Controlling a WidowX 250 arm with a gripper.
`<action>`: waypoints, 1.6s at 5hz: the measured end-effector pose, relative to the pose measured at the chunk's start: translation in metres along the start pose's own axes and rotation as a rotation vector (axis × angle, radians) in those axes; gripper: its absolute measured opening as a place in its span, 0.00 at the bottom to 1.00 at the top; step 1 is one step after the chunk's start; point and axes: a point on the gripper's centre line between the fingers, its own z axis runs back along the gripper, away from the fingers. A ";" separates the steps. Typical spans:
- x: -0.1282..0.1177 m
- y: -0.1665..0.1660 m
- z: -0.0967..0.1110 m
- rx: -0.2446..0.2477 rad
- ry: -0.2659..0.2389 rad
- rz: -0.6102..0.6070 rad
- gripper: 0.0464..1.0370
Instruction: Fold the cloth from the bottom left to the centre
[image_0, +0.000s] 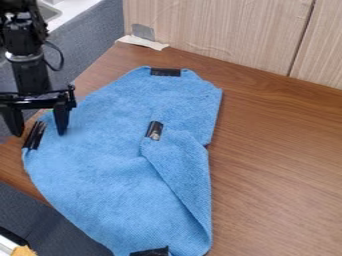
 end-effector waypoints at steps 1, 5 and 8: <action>0.002 -0.002 -0.002 -0.031 0.004 -0.027 0.91; -0.004 -0.010 0.002 -0.067 -0.013 -0.113 0.04; -0.023 -0.080 0.051 -0.105 -0.028 -0.326 0.03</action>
